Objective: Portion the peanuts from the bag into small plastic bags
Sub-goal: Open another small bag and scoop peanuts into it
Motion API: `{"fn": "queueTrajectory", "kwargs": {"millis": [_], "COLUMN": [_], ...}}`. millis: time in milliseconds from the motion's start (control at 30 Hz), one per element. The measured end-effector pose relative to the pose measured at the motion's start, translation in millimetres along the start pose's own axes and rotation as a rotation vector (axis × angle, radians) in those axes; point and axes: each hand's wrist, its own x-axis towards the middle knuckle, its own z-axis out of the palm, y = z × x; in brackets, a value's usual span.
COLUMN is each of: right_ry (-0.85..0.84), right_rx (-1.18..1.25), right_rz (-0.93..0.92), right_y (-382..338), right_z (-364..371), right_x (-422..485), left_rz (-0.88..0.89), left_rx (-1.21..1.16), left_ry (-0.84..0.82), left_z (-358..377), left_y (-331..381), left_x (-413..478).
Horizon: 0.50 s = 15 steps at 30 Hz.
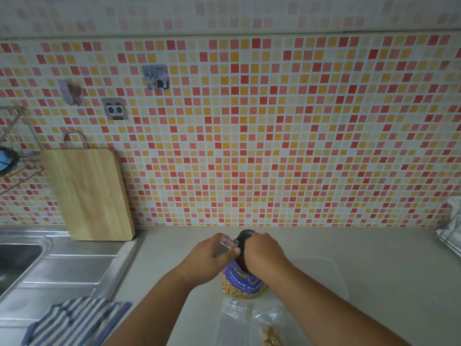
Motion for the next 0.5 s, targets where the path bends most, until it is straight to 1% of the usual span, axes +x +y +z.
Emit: {"fn": "queueTrajectory", "kwargs": {"millis": [67,167,233,333,433,500], "right_ry": [-0.061,-0.045,-0.031,0.033,0.149,0.152], "right_rx": [0.018,0.012,-0.042,-0.081,-0.005,0.087], "right_rz": [0.069,0.047,0.021,-0.013,0.015,0.06], "right_y": [1.6,1.8,2.5,7.6,20.8,35.6], "right_z": [6.4,19.4,21.0,13.0,1.7,-2.7], "right_x": [3.3,1.2,1.1,-2.0,-2.2,3.6], "left_rz": [-0.009,-0.025,-0.037,-0.075,-0.121,-0.144], "left_rx": [-0.025,-0.042,-0.055,-0.074,-0.116,-0.184], "left_ry": [-0.012,-0.021,-0.021,-0.034,-0.061,-0.083], "left_z": [-0.7,-1.3,-2.2,-4.0,-6.4,-7.7], "left_y": [0.4,1.4,1.8,1.9,-0.5,1.0], "left_x": [-0.2,-0.7,-0.4,-2.9,-1.8,-2.6]}}
